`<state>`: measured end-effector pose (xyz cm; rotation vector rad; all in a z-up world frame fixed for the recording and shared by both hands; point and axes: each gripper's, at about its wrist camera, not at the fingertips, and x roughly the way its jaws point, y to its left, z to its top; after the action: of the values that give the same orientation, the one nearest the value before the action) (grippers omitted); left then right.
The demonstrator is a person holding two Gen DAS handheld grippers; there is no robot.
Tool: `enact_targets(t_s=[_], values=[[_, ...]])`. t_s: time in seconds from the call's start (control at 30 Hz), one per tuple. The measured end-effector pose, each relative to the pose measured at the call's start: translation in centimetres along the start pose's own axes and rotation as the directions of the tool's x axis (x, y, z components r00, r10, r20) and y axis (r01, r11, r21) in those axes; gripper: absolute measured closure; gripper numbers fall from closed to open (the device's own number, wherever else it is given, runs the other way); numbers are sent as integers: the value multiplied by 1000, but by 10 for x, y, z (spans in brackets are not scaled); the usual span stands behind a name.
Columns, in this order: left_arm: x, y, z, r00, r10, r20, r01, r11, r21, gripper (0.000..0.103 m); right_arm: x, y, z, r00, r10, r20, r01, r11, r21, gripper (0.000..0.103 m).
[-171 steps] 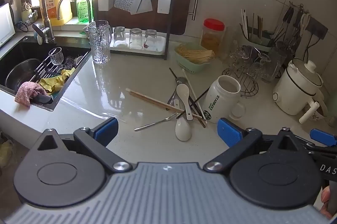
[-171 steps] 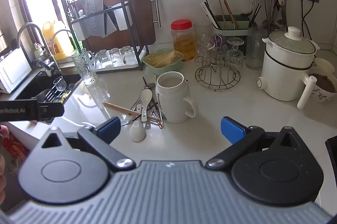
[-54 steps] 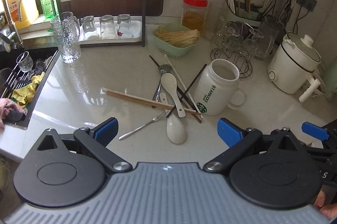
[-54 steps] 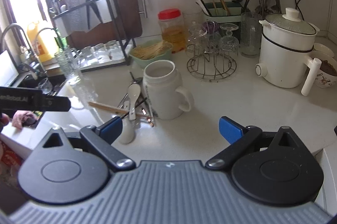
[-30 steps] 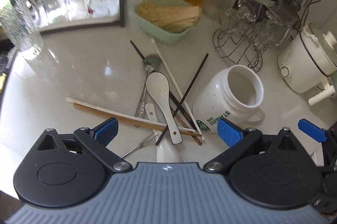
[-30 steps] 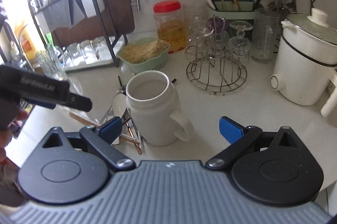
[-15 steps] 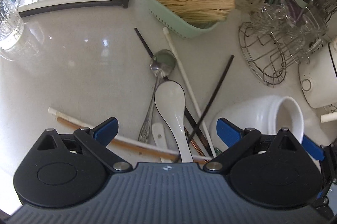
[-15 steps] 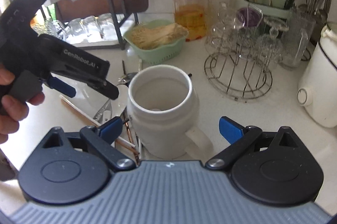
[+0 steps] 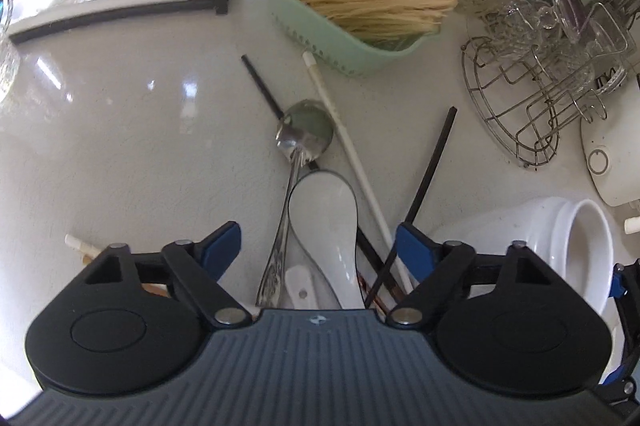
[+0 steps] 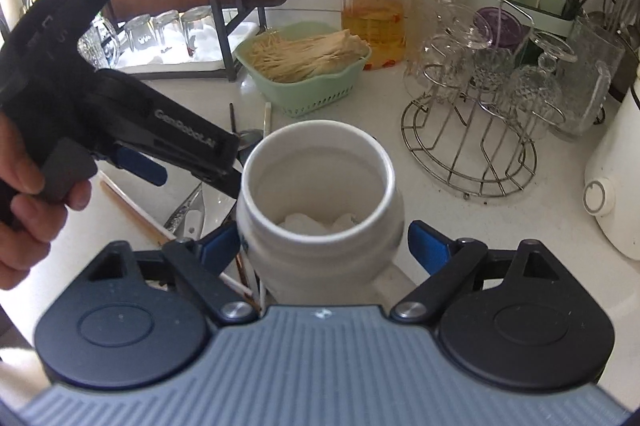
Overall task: Organize utensils
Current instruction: 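Grasp the white mug with the right tool while the left tool grasps the white ceramic spoon, then lift the white ceramic spoon with the left tool toward the held mug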
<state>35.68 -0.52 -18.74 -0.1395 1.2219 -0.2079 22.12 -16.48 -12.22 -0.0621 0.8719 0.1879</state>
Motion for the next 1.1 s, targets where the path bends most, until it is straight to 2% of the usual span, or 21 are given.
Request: enact_targets(t_s=[0.1,0.2,0.27,0.6,0.83,1.1], values=[[4,-3,2,1000,-11,24,10,999,32,26,4,3,2,1000,-5,-6,5,1000,-18,13],[10,-5,6,1000,-22,19,21,998,53,31,5,4,2,1000,-7,-9,7,1000,-21,12],[13,-7,7,1000,-24,15,23,998,64,37,5,4,3,1000,-6,-12,6,1000,-21,12],[20,-13,7,1000,25,11,-26,992,124,55,8,6,5,999,-24,-22,24,1000,-19,12],[10,-8,4,999,14,31,-18,992,125,55,8,6,4,999,-27,-17,27,1000,-4,12],[-15,-8,-4,996,-4,94,-6,994,107,55,5,5,0,1000,-19,0,19,1000,-1,12]])
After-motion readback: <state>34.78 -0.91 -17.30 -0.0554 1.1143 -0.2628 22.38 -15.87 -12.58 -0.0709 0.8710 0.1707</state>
